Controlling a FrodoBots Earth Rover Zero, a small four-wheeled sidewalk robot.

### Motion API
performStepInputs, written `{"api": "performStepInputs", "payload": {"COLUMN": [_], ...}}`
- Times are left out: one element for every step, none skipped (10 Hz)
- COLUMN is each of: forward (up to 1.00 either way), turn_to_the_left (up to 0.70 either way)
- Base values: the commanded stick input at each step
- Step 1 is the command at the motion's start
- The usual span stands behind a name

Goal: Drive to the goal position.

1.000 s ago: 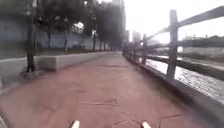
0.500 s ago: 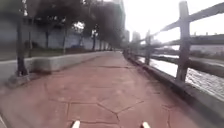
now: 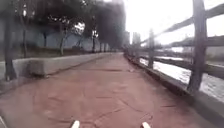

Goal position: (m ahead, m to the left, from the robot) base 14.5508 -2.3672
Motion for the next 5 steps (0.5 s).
{"api": "performStepInputs", "payload": {"forward": [0.70,0.70,0.70,0.70,0.70], "turn_to_the_left": [0.00,0.00,0.00,0.00,0.00]}}
